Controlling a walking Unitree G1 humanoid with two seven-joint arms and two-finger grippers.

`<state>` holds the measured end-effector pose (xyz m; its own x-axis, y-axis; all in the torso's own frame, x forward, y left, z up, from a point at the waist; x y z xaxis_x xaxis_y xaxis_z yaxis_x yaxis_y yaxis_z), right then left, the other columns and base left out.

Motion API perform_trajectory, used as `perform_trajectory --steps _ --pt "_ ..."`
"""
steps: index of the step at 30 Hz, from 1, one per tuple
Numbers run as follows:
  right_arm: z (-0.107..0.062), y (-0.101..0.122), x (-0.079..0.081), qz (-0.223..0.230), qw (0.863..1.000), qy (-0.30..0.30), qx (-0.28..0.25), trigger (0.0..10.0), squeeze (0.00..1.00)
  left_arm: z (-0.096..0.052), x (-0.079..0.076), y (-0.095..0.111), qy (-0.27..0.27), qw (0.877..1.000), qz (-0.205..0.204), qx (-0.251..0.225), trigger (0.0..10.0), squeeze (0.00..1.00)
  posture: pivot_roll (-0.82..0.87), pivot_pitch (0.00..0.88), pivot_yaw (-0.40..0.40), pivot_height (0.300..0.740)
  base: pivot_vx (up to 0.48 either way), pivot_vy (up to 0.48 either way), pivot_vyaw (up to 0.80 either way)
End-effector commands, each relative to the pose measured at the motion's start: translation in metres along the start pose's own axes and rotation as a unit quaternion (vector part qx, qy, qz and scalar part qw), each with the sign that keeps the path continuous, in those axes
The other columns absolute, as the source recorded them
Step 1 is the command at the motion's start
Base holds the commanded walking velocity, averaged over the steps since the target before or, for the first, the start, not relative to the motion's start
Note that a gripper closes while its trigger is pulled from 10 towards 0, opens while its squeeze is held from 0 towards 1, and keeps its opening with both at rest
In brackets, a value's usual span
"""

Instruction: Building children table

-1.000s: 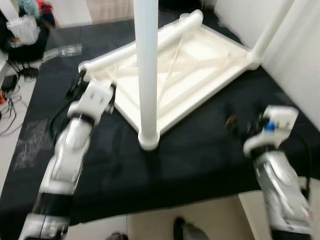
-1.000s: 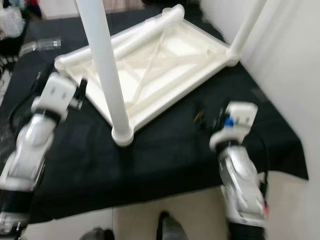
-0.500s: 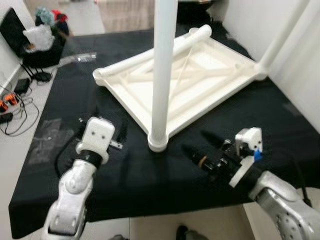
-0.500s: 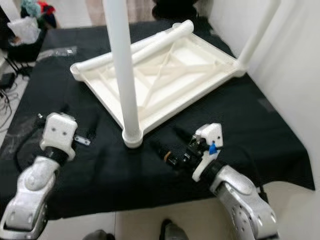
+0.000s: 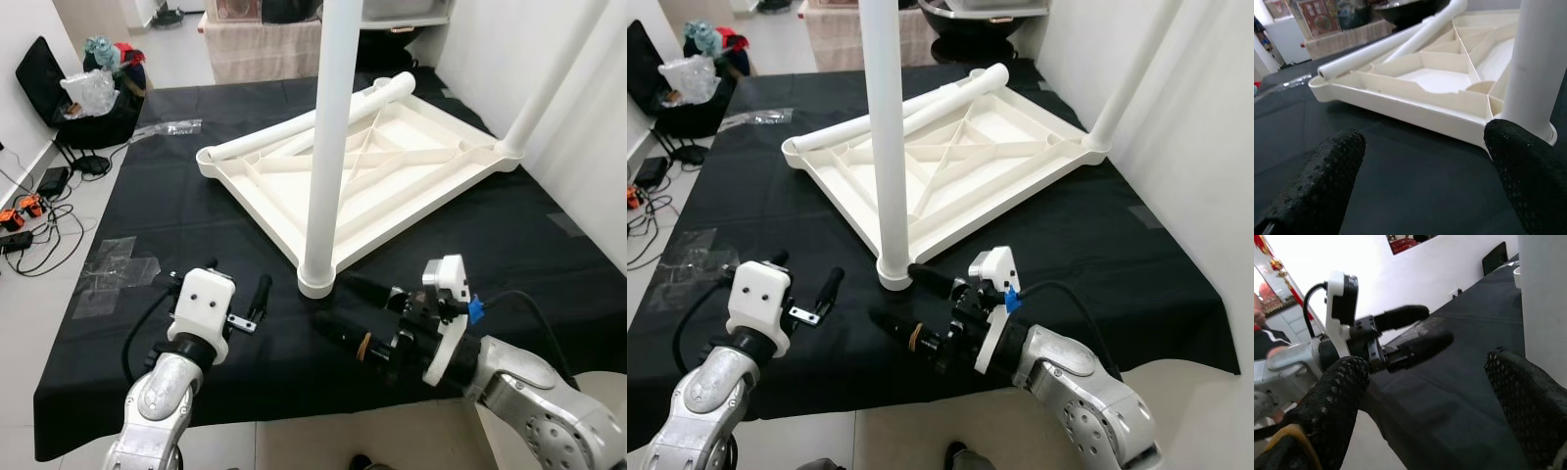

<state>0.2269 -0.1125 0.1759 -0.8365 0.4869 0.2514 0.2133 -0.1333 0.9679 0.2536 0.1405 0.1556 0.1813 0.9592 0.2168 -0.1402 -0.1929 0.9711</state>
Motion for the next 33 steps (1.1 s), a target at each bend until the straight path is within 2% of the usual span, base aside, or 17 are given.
perform_trajectory --steps 1,2,3,5,6,9,18,22,24,28,29,32,33 --pt "0.005 0.006 -0.009 -0.037 0.998 -0.04 -0.019 10.0 0.0 0.002 0.005 0.004 0.001 1.0 0.008 -0.003 10.0 0.0 0.02 0.057 -0.001 0.74 0.0 0.0 0.0" --pt "0.008 0.008 -0.024 -0.056 0.993 -0.105 -0.028 10.0 0.0 0.006 0.007 0.008 -0.003 1.0 0.018 -0.011 10.0 0.0 0.02 0.056 0.003 0.74 0.0 0.0 0.0" --pt "0.008 0.008 -0.024 -0.056 0.993 -0.105 -0.028 10.0 0.0 0.006 0.007 0.008 -0.003 1.0 0.018 -0.011 10.0 0.0 0.02 0.056 0.003 0.74 0.0 0.0 0.0" --pt "0.01 0.012 -0.042 -0.079 0.979 -0.181 -0.043 10.0 0.0 0.011 0.009 0.013 -0.008 0.999 0.024 -0.02 10.0 0.0 0.02 0.056 0.006 0.74 0.0 0.0 0.0" --pt "0.01 0.012 -0.042 -0.079 0.979 -0.181 -0.043 10.0 0.0 0.011 0.009 0.013 -0.008 0.999 0.024 -0.02 10.0 0.0 0.02 0.056 0.006 0.74 0.0 0.0 0.0" --pt "0.013 0.02 -0.053 -0.095 0.967 -0.229 -0.064 10.0 0.0 0.011 0.006 0.013 -0.015 1.0 0.018 -0.02 10.0 0.0 0.02 0.059 0.007 0.74 0.0 0.0 0.0" --pt "0.02 0.032 -0.056 -0.084 0.965 -0.235 -0.087 10.0 0.0 -0.006 -0.01 0.006 -0.035 0.999 0.006 0.001 10.0 0.0 0.03 0.083 -0.008 0.74 0.0 0.0 0.0" --pt "0.022 0.035 -0.054 -0.075 0.968 -0.221 -0.089 10.0 0.0 -0.01 -0.015 0.004 -0.038 0.999 -0.001 0.007 10.0 0.0 0.03 0.085 -0.009 0.74 0.0 0.0 0.0" --pt "0.027 0.03 -0.049 -0.079 0.975 -0.195 -0.075 10.0 0.0 -0.012 -0.018 0.003 -0.039 0.999 -0.008 0.012 10.0 0.0 0.02 0.101 -0.017 0.74 0.0 0.0 0.0" --pt "0.028 0.025 -0.05 -0.088 0.975 -0.195 -0.062 10.0 0.0 -0.013 -0.019 0.003 -0.038 0.999 -0.01 0.014 10.0 0.0 0.02 0.108 -0.02 0.74 0.0 0.0 0.0" --pt "0.029 0.015 -0.056 -0.118 0.967 -0.223 -0.038 10.0 0.0 -0.014 -0.013 0.003 -0.024 0.999 -0.012 0.018 10.0 0.0 0.02 0.117 -0.024 0.74 0.0 0.0 0.0" --pt "0.029 0.013 -0.058 -0.121 0.963 -0.239 -0.04 10.0 0.0 -0.013 -0.007 0.003 -0.014 1.0 -0.011 0.018 10.0 0.0 0.02 0.117 -0.024 0.74 0.0 0.0 0.0" --pt "0.035 0.015 -0.053 -0.11 0.965 -0.233 -0.054 10.0 0.0 -0.012 -0.001 0.006 -0.005 1.0 -0.004 0.014 10.0 0.0 0.03 0.122 -0.025 0.74 0.0 0.0 0.0"
Point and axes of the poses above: a point about 5 cm out from each wrist's last joint towards the gripper, its own z axis pointing out of the wrist towards the gripper, its own y axis along the axis of the wrist's last joint, x = y × z, the point moved 2 cm from there along z, pointing out of the wrist towards the gripper, and after that the axes turned 1 degree about z, right-handed, at the moved point
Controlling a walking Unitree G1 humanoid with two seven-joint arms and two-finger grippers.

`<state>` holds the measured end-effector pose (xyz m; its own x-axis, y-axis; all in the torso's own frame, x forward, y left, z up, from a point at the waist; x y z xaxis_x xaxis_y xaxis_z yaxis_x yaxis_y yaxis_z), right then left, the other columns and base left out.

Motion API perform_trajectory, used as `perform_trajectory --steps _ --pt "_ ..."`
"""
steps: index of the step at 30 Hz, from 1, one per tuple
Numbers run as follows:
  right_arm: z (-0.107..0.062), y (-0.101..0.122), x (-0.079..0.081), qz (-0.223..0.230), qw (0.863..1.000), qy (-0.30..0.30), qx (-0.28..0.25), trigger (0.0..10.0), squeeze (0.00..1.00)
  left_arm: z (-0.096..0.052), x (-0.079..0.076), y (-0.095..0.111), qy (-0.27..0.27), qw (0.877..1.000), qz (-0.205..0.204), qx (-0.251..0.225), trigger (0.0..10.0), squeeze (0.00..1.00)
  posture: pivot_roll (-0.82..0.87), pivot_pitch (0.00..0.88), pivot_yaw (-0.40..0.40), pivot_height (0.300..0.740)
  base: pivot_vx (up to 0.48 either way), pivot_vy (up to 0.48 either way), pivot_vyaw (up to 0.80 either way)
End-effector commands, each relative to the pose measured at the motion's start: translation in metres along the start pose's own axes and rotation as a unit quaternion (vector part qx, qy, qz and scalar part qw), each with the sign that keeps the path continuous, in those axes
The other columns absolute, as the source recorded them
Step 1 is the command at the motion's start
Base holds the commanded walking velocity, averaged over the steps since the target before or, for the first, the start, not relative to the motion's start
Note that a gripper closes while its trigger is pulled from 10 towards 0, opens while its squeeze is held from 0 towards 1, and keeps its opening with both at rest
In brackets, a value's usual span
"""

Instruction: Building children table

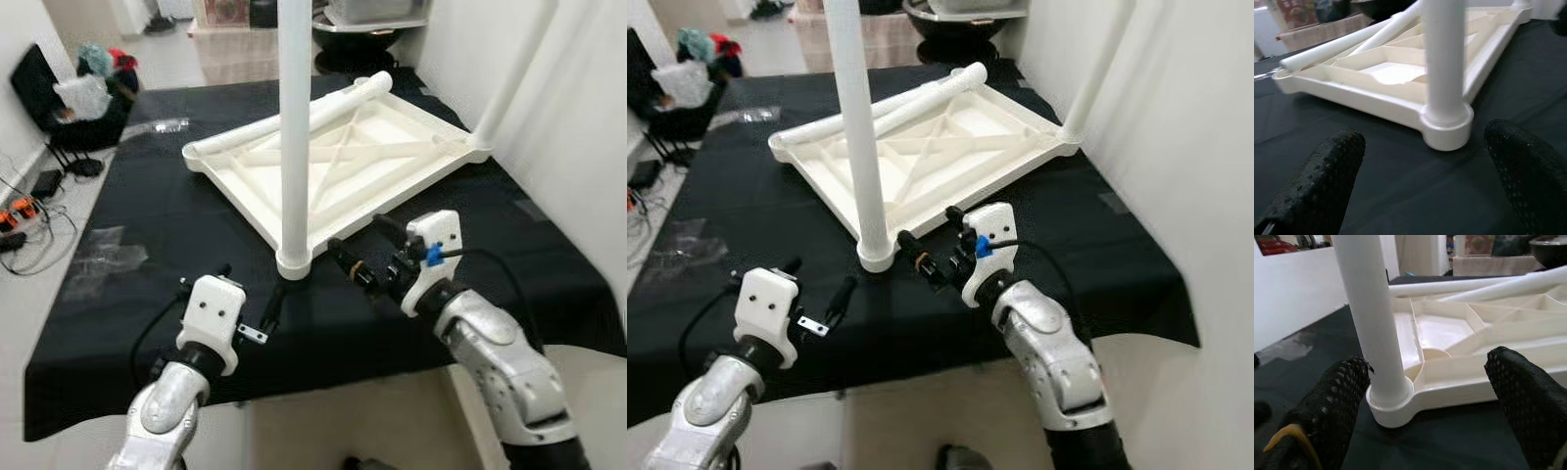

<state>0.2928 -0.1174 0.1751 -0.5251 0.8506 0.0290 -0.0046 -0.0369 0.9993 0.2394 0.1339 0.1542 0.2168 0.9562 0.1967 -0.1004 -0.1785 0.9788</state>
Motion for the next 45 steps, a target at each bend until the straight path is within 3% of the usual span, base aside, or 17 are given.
perform_trajectory --steps 1,7,8,9,10,15,16,17,18,25,35,36,39,40,45 --pt "0.005 0.003 0.009 0.011 1.0 0.007 -0.015 10.0 0.0 0.001 0.01 0.005 0.015 1.0 0.01 -0.005 10.0 0.0 0.03 0.123 -0.026 0.74 0.0 0.0 0.0" --pt "0.012 0.007 0.021 0.011 0.999 0.037 -0.028 10.0 0.0 0.001 0.012 0.006 0.022 1.0 0.011 -0.006 10.0 0.0 0.03 0.125 -0.031 0.74 0.0 0.0 0.0" --pt "0.015 0.008 0.025 0.008 0.998 0.05 -0.03 10.0 0.08 0.001 0.012 0.006 0.023 1.0 0.012 -0.006 10.0 0.0 0.03 0.125 -0.032 0.74 0.0 0.0 0.0" --pt "0.018 0.008 0.028 0.007 0.998 0.059 -0.031 10.0 0.66 0.0 0.012 0.006 0.023 1.0 0.012 -0.005 10.0 0.0 0.03 0.125 -0.032 0.74 0.0 0.0 0.0" --pt "0.021 0.009 0.031 0.006 0.997 0.067 -0.034 10.0 1.0 -0.001 0.012 0.005 0.025 1.0 0.012 -0.004 10.0 0.0 0.03 0.124 -0.034 0.74 0.0 0.0 0.0" --pt "0.028 0.011 0.034 -0.002 0.997 0.072 -0.039 10.0 1.0 -0.003 0.014 0.005 0.03 0.999 0.014 -0.002 10.0 0.0 0.03 0.124 -0.038 0.74 0.0 0.0 0.0" --pt "0.033 0.013 0.034 -0.004 0.997 0.07 -0.042 10.0 0.6 -0.004 0.015 0.005 0.032 0.999 0.014 -0.002 10.0 0.0 0.03 0.123 -0.039 0.74 0.0 0.0 0.0" --pt "0.033 0.013 0.034 -0.004 0.997 0.07 -0.042 10.0 0.6 -0.004 0.015 0.005 0.032 0.999 0.014 -0.002 10.0 0.0 0.03 0.123 -0.039 0.74 0.0 0.0 0.0" --pt "0.037 0.013 0.035 -0.011 0.997 0.067 -0.043 10.0 0.0 -0.005 0.015 0.005 0.033 0.999 0.014 -0.001 10.0 0.0 0.03 0.123 -0.039 0.74 0.0 0.0 0.0" --pt "0.058 0.028 0.026 -0.001 0.997 0.011 -0.072 10.0 0.0 -0.006 0.017 0.008 0.038 0.999 0.017 -0.002 10.0 0.0 0.04 0.131 -0.047 0.74 0.0 0.0 0.0" --pt "0.064 0.036 0.04 0.012 0.995 0.047 -0.089 10.0 0.0 -0.006 0.017 0.008 0.04 0.999 0.018 -0.001 10.0 0.0 0.04 0.133 -0.05 0.74 0.0 0.0 0.0" --pt "0.065 0.036 0.041 0.011 0.995 0.048 -0.089 8.3 0.0 -0.006 0.017 0.008 0.04 0.999 0.019 -0.001 10.0 0.0 0.04 0.133 -0.05 0.74 0.0 0.0 0.0" --pt "0.065 0.035 0.042 0.01 0.995 0.049 -0.088 8.3 0.0 -0.006 0.017 0.008 0.04 0.999 0.019 0.0 10.0 0.0 0.04 0.133 -0.05 0.74 0.0 0.0 0.0" --pt "0.066 0.035 0.041 0.01 0.995 0.045 -0.087 0.0 0.0 -0.006 0.017 0.007 0.041 0.999 0.02 0.0 10.0 0.0 0.04 0.134 -0.052 0.74 0.0 0.0 0.0" --pt "0.067 0.031 0.033 0.007 0.996 0.028 -0.081 0.0 0.0 -0.005 0.02 0.006 0.046 0.999 0.025 0.003 10.0 0.0 0.04 0.133 -0.048 0.74 0.0 0.0 0.0"
Point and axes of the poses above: a point about 5 cm out from each wrist's last joint towards the gripper, its own z axis pointing out of the wrist towards the gripper, its own y axis along the axis of the wrist's last joint, x = y × z, the point moved 2 cm from there along z, pointing out of the wrist towards the gripper, and after that the axes turned 1 degree about z, right-handed, at the moved point
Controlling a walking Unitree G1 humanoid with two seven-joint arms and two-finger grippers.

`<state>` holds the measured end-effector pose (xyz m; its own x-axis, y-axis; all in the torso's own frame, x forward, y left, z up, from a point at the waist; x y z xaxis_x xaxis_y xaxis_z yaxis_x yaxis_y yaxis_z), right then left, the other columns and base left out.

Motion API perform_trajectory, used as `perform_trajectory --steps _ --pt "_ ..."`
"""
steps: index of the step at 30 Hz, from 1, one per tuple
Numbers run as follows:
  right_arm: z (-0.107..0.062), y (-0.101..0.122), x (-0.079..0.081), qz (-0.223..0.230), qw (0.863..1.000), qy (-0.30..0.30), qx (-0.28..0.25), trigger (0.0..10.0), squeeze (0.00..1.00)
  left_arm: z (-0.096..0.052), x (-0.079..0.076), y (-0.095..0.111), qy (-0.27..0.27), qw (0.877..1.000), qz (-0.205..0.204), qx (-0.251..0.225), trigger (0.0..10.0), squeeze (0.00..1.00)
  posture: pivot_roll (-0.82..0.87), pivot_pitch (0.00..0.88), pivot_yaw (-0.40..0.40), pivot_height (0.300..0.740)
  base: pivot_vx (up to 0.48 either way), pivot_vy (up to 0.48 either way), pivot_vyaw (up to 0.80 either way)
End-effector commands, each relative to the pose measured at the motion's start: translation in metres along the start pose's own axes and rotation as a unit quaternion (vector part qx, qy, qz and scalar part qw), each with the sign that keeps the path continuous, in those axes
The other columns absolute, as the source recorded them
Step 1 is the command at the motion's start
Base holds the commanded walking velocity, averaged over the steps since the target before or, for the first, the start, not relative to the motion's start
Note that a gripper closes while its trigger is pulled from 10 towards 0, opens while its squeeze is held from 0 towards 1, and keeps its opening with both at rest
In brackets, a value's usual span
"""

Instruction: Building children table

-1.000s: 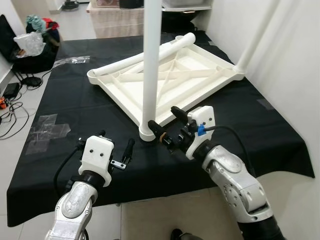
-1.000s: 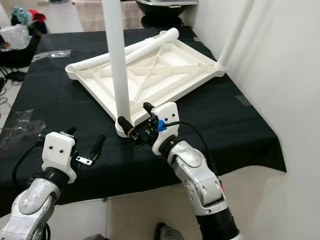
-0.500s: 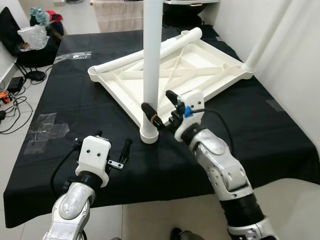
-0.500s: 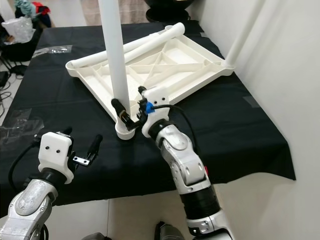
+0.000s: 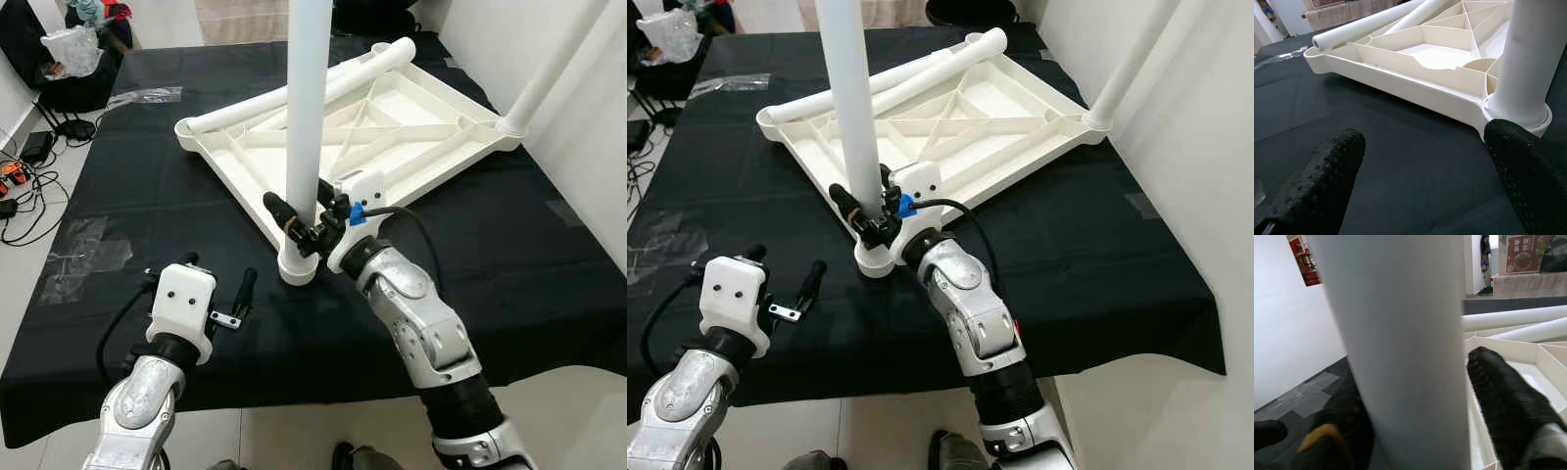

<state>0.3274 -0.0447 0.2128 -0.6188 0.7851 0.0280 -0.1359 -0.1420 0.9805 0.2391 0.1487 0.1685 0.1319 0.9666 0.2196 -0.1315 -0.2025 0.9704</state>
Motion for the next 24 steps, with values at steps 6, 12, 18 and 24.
perform_trajectory --steps 6,12,18,24 --pt "-0.015 -0.004 -0.029 0.004 1.0 -0.02 0.011 0.0 0.0 0.001 0.006 -0.008 0.007 1.0 0.018 0.018 10.0 0.0 0.03 0.128 -0.043 0.74 0.0 0.0 0.0" --pt "-0.038 -0.006 -0.052 0.018 0.998 0.028 0.05 0.0 0.0 0.003 0.009 -0.01 0.008 0.999 0.023 0.02 10.0 0.0 0.03 0.127 -0.044 0.74 0.0 0.0 0.0" --pt "-0.06 -0.009 -0.068 0.024 0.993 0.068 0.093 0.0 0.0 0.003 0.01 -0.011 0.008 0.999 0.025 0.022 10.0 0.0 0.02 0.129 -0.039 0.74 0.0 0.0 0.0" --pt "-0.095 -0.005 -0.108 0.011 0.984 0.087 0.155 0.0 0.0 0.003 0.009 -0.012 0.004 0.999 0.028 0.024 10.0 0.0 0.03 0.133 -0.037 0.74 0.0 0.0 0.0"
Point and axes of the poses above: a point about 5 cm out from each wrist's last joint towards the gripper, its own z axis pointing out of the wrist towards the gripper, its own y axis along the axis of the wrist's last joint, x = y × z, the point moved 2 cm from there along z, pointing out of the wrist towards the gripper, and after that the axes turned 1 degree about z, right-handed, at the moved point
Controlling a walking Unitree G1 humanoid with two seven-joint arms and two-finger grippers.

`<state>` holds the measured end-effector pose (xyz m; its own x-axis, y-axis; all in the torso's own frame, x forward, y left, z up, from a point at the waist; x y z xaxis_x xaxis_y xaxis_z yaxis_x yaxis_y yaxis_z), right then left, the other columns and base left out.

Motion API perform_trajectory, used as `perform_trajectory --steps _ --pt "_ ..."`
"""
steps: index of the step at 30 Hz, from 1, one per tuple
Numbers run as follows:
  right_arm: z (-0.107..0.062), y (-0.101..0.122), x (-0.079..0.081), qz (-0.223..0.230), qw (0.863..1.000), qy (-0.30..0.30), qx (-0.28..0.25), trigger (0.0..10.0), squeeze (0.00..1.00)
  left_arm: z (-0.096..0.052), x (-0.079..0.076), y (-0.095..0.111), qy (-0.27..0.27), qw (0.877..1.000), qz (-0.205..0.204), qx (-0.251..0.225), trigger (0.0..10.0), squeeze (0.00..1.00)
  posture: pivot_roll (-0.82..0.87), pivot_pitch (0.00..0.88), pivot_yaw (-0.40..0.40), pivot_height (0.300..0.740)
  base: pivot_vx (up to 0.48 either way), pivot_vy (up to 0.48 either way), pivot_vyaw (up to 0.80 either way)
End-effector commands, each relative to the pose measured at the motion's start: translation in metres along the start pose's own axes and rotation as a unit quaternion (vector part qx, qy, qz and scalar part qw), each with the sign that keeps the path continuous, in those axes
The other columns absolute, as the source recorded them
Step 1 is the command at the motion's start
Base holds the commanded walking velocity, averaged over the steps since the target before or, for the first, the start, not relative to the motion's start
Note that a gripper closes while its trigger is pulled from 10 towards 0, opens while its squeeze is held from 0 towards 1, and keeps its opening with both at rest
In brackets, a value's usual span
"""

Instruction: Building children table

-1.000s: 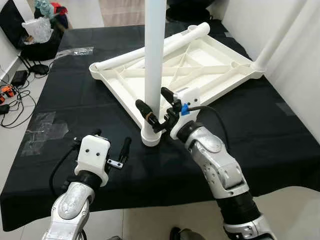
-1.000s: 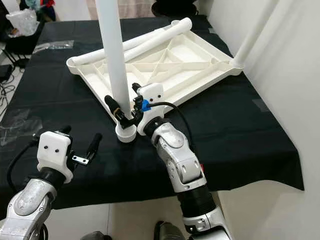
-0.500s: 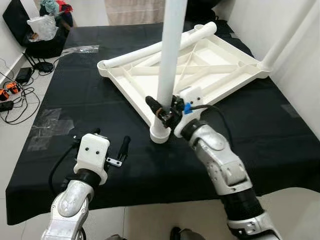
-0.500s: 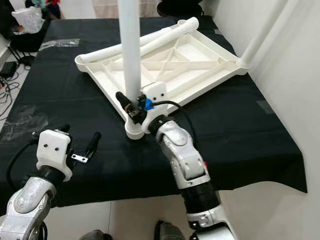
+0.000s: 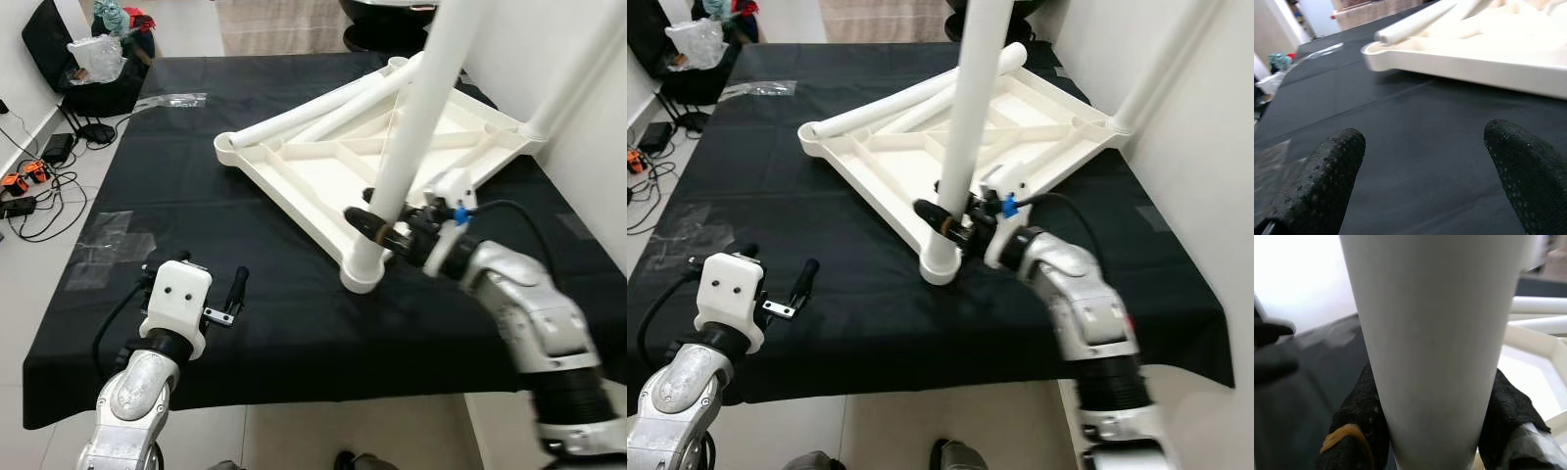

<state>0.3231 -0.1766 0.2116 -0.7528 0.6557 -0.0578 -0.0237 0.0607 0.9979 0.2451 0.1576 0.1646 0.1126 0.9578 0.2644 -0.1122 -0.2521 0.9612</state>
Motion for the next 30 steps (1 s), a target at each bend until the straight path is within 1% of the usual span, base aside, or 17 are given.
perform_trajectory --steps 1,3,4,5,10,11,12,14,15,16,19,22,23,24,25,27,30 --pt "-0.008 -0.026 -0.003 0.05 0.998 -0.002 0.04 0.0 0.0 -0.001 0.0 -0.006 -0.003 1.0 0.004 0.011 10.0 0.0 0.03 0.133 -0.037 0.74 0.0 0.0 0.0" --pt "-0.02 -0.016 -0.015 0.058 0.998 0.0 0.034 0.0 0.0 -0.001 0.001 -0.006 -0.003 1.0 0.006 0.012 10.0 0.0 0.03 0.134 -0.037 0.74 0.0 0.0 0.0" --pt "-0.02 -0.016 -0.015 0.058 0.998 0.0 0.034 0.0 0.0 -0.001 0.001 -0.006 -0.003 1.0 0.006 0.012 10.0 0.0 0.03 0.134 -0.037 0.74 0.0 0.0 0.0" --pt "-0.028 -0.003 -0.02 0.069 0.997 0.014 0.018 0.0 0.0 -0.001 0.001 -0.008 -0.003 1.0 0.008 0.014 10.0 0.0 0.03 0.134 -0.034 0.74 0.0 0.0 0.0" --pt "-0.032 0.006 -0.02 0.071 0.997 0.028 0.007 0.0 0.0 -0.001 0.0 -0.009 -0.004 1.0 0.008 0.016 10.0 0.0 0.03 0.134 -0.034 0.74 0.0 0.0 0.0" --pt "-0.033 0.005 -0.024 0.062 0.998 0.018 0.012 0.0 0.0 -0.001 0.0 -0.009 -0.004 1.0 0.008 0.016 10.0 0.0 0.03 0.136 -0.031 0.74 0.0 0.0 0.0" --pt "-0.034 -0.002 -0.029 0.052 0.998 0.0 0.029 3.8 0.0 -0.001 -0.001 -0.009 -0.004 1.0 0.007 0.016 10.0 0.0 0.03 0.134 -0.034 0.74 0.0 0.0 0.0" --pt "-0.034 -0.007 -0.032 0.045 0.998 -0.013 0.042 3.8 0.0 -0.001 -0.001 -0.009 -0.005 1.0 0.007 0.016 10.0 0.0 0.03 0.134 -0.034 0.74 0.0 0.0 0.0" --pt "-0.033 -0.016 -0.036 0.045 0.997 -0.032 0.057 10.0 0.0 -0.001 -0.001 -0.009 -0.005 1.0 0.006 0.016 10.0 0.0 0.03 0.134 -0.034 0.74 0.0 0.0 0.0" --pt "-0.03 -0.023 -0.036 0.048 0.996 -0.048 0.063 10.0 1.0 -0.001 -0.002 -0.009 -0.005 1.0 0.006 0.016 10.0 0.0 0.02 0.135 -0.034 0.74 0.0 0.0 0.0" --pt "-0.026 -0.034 -0.031 0.057 0.995 -0.051 0.067 10.0 1.0 -0.001 -0.002 -0.009 -0.005 1.0 0.006 0.016 10.0 0.0 0.02 0.136 -0.036 0.74 0.0 0.0 0.0" --pt "-0.024 -0.047 -0.016 0.081 0.993 -0.028 0.075 10.0 1.0 -0.001 -0.003 -0.009 -0.005 1.0 0.005 0.016 10.0 0.0 0.03 0.136 -0.036 0.74 0.0 0.0 0.0" --pt "-0.027 -0.051 -0.012 0.101 0.992 -0.018 0.074 10.0 0.88 -0.001 -0.003 -0.009 -0.005 1.0 0.004 0.016 10.0 0.0 0.03 0.136 -0.037 0.74 0.0 0.0 0.0" --pt "-0.029 -0.053 -0.009 0.115 0.991 -0.01 0.072 10.0 0.88 -0.001 -0.003 -0.009 -0.005 1.0 0.004 0.016 10.0 0.0 0.03 0.136 -0.037 0.74 0.0 0.0 0.0" --pt "-0.03 -0.053 -0.008 0.123 0.99 -0.005 0.07 10.0 0.0 -0.001 -0.003 -0.01 -0.005 1.0 0.004 0.016 10.0 0.0 0.03 0.136 -0.037 0.74 0.0 0.0 0.0" --pt "-0.041 -0.054 -0.002 0.155 0.985 0.025 0.064 10.0 0.0 -0.001 -0.003 -0.01 -0.005 1.0 0.004 0.016 10.0 0.0 0.02 0.137 -0.034 0.74 0.0 0.0 0.0" --pt "-0.047 -0.055 0.0 0.168 0.983 0.038 0.063 10.0 0.0 -0.001 -0.003 -0.01 -0.005 1.0 0.004 0.017 10.0 0.0 0.02 0.134 -0.035 0.74 0.0 0.0 0.0"
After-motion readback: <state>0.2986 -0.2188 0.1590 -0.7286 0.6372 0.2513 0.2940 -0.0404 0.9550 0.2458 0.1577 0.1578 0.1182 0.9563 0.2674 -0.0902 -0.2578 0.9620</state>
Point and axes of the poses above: a point about 5 cm out from each wrist's last joint towards the gripper, its own z axis pointing out of the wrist towards the gripper, its own y axis along the axis of the wrist's last joint, x = y × z, the point moved 2 cm from there along z, pointing out of the wrist towards the gripper, and after that the axes turned 1 degree about z, right-handed, at the moved point
